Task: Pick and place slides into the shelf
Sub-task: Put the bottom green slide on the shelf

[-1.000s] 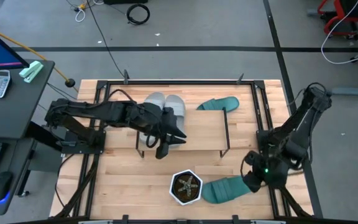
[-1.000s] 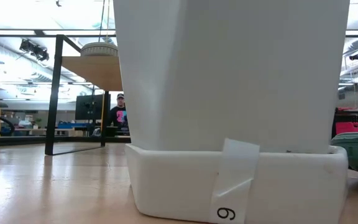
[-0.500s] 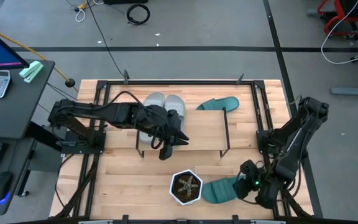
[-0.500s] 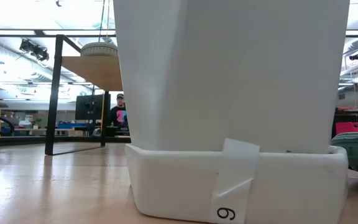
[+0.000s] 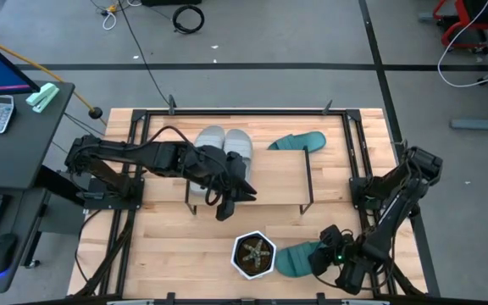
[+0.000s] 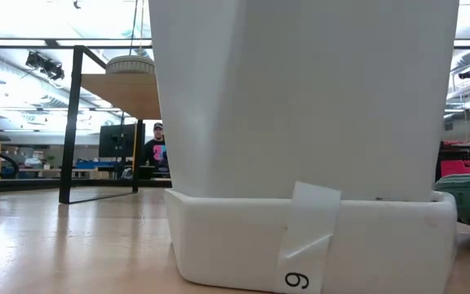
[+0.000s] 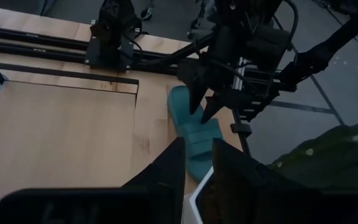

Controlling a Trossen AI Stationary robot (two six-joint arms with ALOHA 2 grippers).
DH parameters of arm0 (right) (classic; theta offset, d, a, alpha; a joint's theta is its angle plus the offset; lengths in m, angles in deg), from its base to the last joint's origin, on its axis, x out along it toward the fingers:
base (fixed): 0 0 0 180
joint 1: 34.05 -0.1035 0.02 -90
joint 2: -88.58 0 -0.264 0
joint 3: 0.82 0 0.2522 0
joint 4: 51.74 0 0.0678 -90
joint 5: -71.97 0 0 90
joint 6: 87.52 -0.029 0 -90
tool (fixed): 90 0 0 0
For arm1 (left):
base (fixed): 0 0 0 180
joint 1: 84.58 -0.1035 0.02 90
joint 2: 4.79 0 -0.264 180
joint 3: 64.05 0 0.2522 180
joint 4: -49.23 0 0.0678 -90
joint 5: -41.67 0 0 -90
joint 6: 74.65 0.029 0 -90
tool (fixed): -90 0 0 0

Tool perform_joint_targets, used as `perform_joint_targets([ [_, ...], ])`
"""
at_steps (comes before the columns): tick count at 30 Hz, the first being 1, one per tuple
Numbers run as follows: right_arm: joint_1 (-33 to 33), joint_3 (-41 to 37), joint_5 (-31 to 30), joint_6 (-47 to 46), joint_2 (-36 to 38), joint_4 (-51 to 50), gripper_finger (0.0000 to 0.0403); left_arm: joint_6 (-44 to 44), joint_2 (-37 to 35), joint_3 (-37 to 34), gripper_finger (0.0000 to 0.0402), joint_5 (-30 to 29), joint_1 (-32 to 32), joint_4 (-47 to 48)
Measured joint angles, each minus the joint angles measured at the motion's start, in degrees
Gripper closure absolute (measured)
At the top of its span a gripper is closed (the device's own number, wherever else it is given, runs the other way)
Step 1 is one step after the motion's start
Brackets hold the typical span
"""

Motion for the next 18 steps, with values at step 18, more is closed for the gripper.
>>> perform_joint_targets([
  [18, 6.6, -0.2, -3.8, 0.0, -5.2, 10.1, 0.0249, 0.3, 0.0, 0.0, 0.0319, 0.0, 1.2, -0.9],
])
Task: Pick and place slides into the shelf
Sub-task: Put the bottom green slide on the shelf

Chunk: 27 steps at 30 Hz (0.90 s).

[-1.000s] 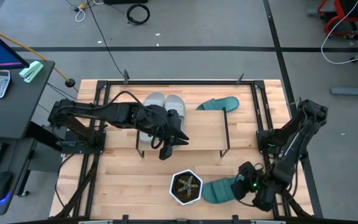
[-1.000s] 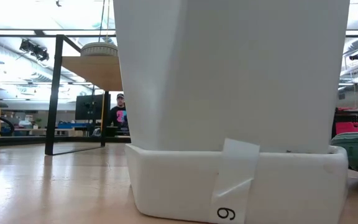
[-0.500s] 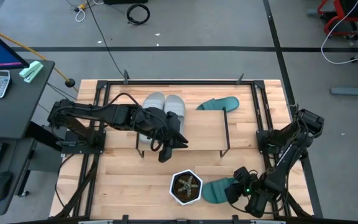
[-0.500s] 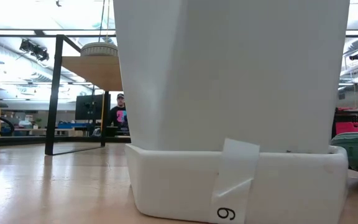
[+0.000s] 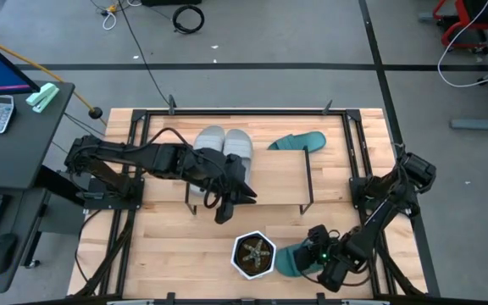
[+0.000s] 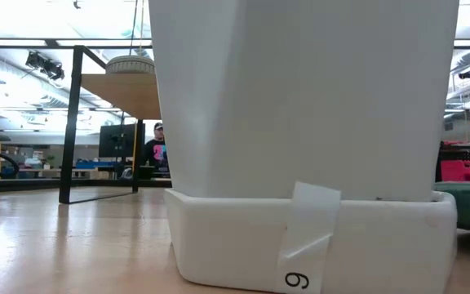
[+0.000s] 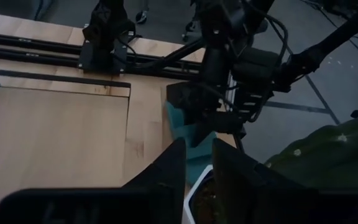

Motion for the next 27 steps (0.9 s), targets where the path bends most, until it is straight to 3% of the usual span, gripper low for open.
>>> perform_joint_targets([
  [8, 0.7, -1.1, -0.3, 1.7, 0.1, 0.1, 0.0386, 0.4, 0.0, 0.0, 0.032, 0.0, 0.0, -0.4],
  [19, -1.0, -1.2, 0.7, 2.1, 1.1, -0.6, 0.0393, -0.2, 0.0, 0.0, 0.0321, 0.0, 0.0, -0.5],
  [27, -2.9, -1.3, 0.6, 1.2, 8.8, -9.5, 0.0393, -0.3, 0.0, 0.0, 0.0325, 0.0, 0.0, -1.0],
])
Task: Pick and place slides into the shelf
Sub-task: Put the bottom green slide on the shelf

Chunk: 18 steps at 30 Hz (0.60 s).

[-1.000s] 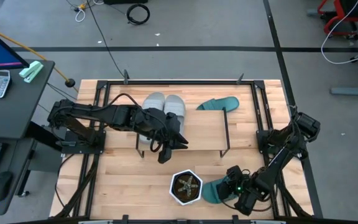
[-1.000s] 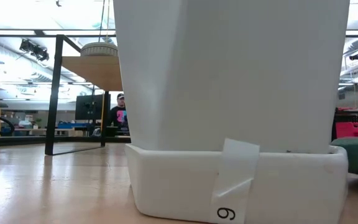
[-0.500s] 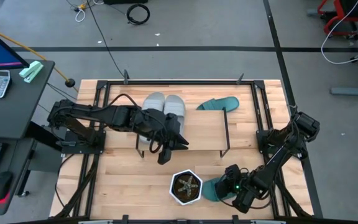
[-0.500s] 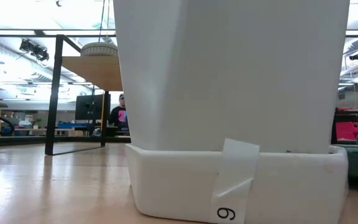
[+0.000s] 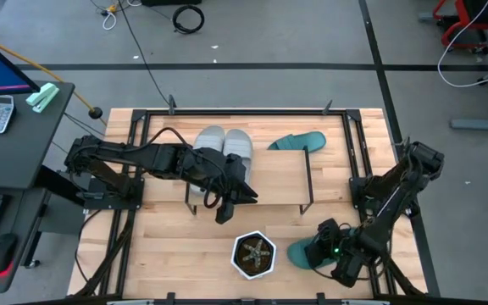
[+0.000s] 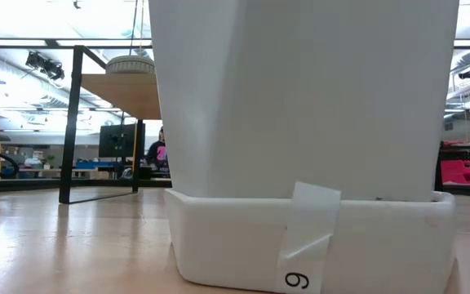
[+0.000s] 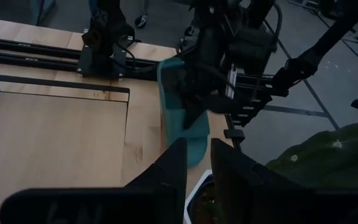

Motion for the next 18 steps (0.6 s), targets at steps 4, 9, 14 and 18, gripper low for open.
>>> perform_joint_targets([
  [4, -1.1, 0.0, -1.2, -0.3, 5.1, -2.2, 0.0393, 0.0, 0.0, 0.0, 0.032, 0.0, 0.0, -0.1],
  [9, -3.7, 0.8, -2.6, -0.1, 11.2, -3.2, 0.0393, 0.0, 0.0, 0.0, 0.0322, 0.0, 0.0, -0.1],
  [14, -6.3, 4.8, -4.0, 0.0, 15.0, -9.1, 0.0393, 0.0, 0.0, 0.0, 0.0328, 0.0, 0.0, -0.1],
  [18, -7.1, 9.6, -5.7, 0.2, 16.0, -15.9, 0.0393, 0.1, 0.0, 0.0, 0.0326, 0.0, 0.0, -0.1],
])
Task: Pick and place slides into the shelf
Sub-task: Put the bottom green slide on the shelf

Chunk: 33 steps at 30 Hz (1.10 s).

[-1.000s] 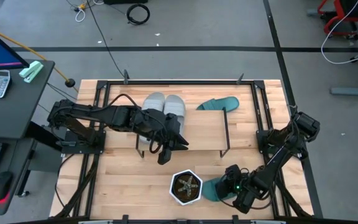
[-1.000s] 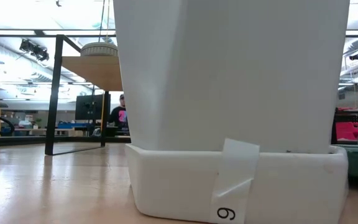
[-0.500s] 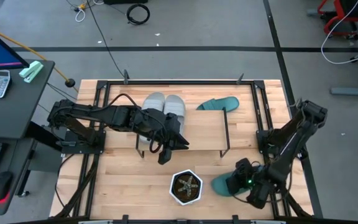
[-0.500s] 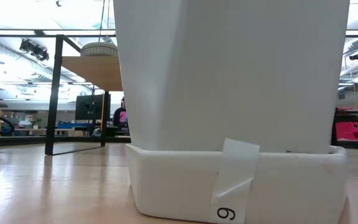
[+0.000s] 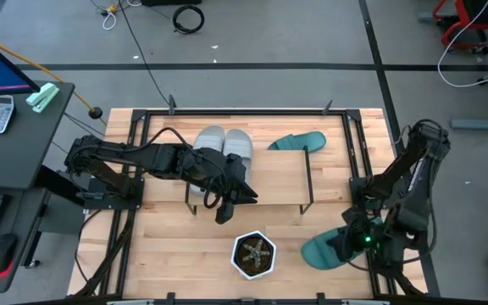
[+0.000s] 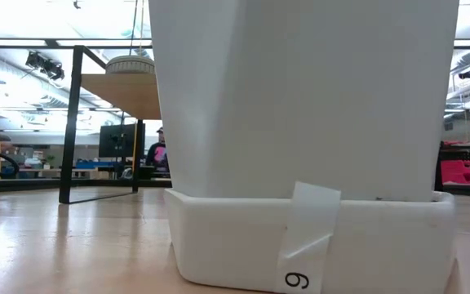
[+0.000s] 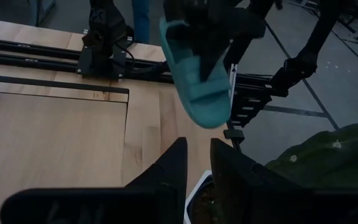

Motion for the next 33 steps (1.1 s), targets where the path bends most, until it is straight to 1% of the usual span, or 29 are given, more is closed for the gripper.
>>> perform_joint_targets([
  [3, 0.6, 4.0, -1.3, 3.2, 0.0, -4.8, 0.0393, 0.0, 0.0, 0.0, 0.0322, 0.0, 0.0, 0.0],
  [7, 2.4, 9.0, -1.0, 10.2, 0.0, -8.6, 0.0393, 0.1, 0.0, 0.0, 0.0319, 0.0, 0.0, -0.3],
  [13, 6.2, 14.9, 3.6, 20.7, 0.1, -14.2, 0.0393, 0.1, 0.0, 0.0, 0.0326, 0.0, 0.0, -1.0],
  [21, 14.1, 16.6, 10.8, 38.8, 4.3, -14.5, 0.0393, 0.1, 0.0, 0.0, 0.0322, 0.0, 0.0, -0.9],
  [25, 18.8, 16.6, 12.8, 49.2, 6.8, -14.0, 0.0393, 0.1, 0.0, 0.0, 0.0318, 0.0, 0.0, -0.9],
  [30, 26.8, 16.6, 17.6, 63.6, 8.9, -11.1, 0.0393, 0.1, 0.0, 0.0, 0.032, 0.0, 0.0, -0.9],
  [33, 32.3, 16.6, 22.3, 71.6, 9.4, -9.2, 0.0393, 0.1, 0.0, 0.0, 0.0323, 0.0, 0.0, -0.9],
])
